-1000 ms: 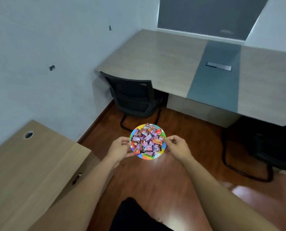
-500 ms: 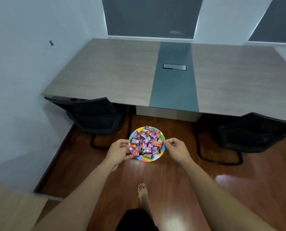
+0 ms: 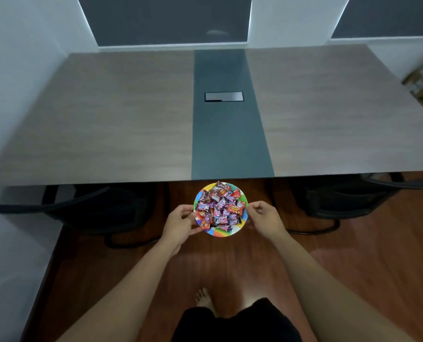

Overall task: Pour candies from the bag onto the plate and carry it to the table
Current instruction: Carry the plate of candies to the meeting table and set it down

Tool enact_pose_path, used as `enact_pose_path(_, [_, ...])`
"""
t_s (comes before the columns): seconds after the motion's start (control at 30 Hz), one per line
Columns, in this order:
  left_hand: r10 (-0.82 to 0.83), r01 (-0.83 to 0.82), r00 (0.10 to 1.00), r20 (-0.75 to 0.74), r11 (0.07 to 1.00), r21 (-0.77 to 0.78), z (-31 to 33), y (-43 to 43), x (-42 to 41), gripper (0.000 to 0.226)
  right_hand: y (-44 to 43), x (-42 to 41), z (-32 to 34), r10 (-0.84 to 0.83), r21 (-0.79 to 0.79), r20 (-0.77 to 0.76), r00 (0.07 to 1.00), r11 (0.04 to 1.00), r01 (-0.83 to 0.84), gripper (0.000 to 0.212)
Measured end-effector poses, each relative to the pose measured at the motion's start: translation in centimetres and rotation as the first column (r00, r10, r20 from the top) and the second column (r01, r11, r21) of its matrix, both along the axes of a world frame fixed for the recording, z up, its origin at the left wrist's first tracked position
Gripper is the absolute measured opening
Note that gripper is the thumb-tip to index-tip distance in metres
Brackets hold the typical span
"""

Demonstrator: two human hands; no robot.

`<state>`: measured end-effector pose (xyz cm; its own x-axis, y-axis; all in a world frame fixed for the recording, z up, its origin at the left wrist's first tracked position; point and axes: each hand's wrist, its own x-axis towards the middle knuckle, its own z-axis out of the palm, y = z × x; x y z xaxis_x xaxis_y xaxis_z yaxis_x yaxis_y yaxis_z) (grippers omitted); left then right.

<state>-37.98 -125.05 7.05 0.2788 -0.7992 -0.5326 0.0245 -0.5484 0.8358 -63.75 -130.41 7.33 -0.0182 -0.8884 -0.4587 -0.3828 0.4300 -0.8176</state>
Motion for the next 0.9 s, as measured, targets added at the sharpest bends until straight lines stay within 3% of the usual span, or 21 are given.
enact_pose_path(0.17, [-0.034, 0.033, 0.999, -0.021, 0.999, -0.004, -0.3, -7.1, -0.3, 0.018, -6.3, -0.9, -1.0, -0.036, 0.039, 0.059, 0.998, 0.999, 0.034, 0.016])
enact_pose_path(0.3, [-0.003, 0.002, 0.999, -0.046, 1.000, -0.013, -0.4, -13.0, -0.8, 0.009, -12.5, -1.4, -1.9, -0.005, 0.045, 0.049, 0.999, 0.999, 0.002, 0.012])
enact_pose_path(0.53, [0.057, -0.057, 0.998, -0.011, 0.998, 0.005, 0.6, -23.2, -2.7, 0.013, -23.9, -3.2, -1.8, 0.039, 0.040, 0.100, 0.994, 0.998, -0.043, 0.014])
enact_pose_path(0.9, [0.138, -0.139, 0.990, -0.020, 0.990, -0.026, 1.8, -33.5, -3.9, 0.011, -35.9, -3.2, -0.7, 0.139, 0.066, 0.078, 0.987, 0.987, -0.144, 0.018])
